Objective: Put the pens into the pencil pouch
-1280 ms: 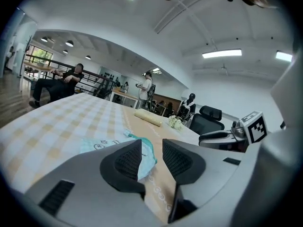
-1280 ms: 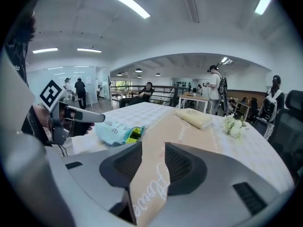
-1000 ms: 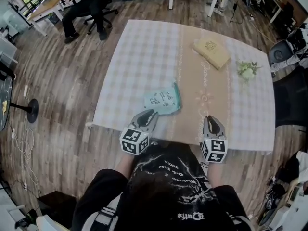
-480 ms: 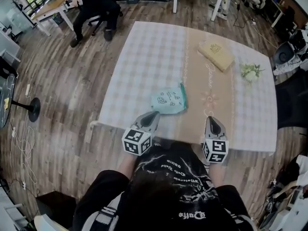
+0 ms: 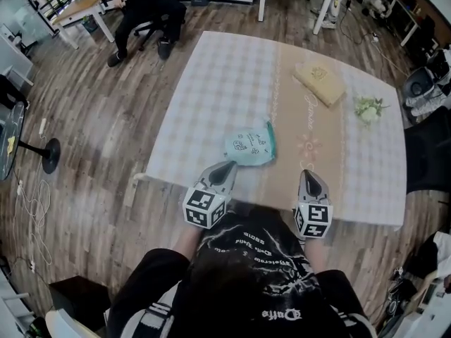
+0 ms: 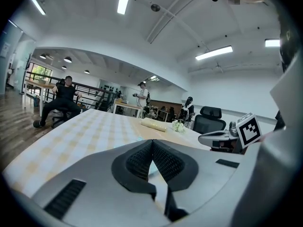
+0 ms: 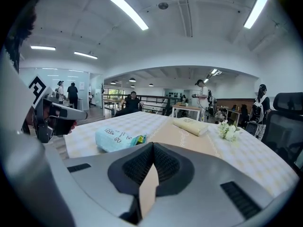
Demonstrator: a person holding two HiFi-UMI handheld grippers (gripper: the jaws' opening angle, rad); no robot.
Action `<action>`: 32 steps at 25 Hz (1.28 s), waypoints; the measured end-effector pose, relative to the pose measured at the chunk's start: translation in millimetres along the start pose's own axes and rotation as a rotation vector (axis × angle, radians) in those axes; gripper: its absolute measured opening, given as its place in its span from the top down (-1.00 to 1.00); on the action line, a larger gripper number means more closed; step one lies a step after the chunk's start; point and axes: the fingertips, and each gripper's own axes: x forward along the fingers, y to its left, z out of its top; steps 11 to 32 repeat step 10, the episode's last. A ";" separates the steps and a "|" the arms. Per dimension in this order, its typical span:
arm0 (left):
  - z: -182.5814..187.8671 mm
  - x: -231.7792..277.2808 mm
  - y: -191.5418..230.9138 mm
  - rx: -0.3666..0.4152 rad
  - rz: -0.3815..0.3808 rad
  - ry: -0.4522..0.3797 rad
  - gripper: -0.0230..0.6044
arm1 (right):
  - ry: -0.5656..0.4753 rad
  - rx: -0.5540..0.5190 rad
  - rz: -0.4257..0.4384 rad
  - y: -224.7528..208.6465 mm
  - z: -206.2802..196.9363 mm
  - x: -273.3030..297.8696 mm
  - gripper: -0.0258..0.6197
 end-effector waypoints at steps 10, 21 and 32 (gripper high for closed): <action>6.7 6.7 -11.9 0.037 -0.036 -0.006 0.86 | -0.003 -0.013 0.011 5.8 0.7 -1.9 0.90; 6.7 6.7 -11.9 0.037 -0.036 -0.006 0.86 | -0.003 -0.013 0.011 5.8 0.7 -1.9 0.90; 6.7 6.7 -11.9 0.037 -0.036 -0.006 0.86 | -0.003 -0.013 0.011 5.8 0.7 -1.9 0.90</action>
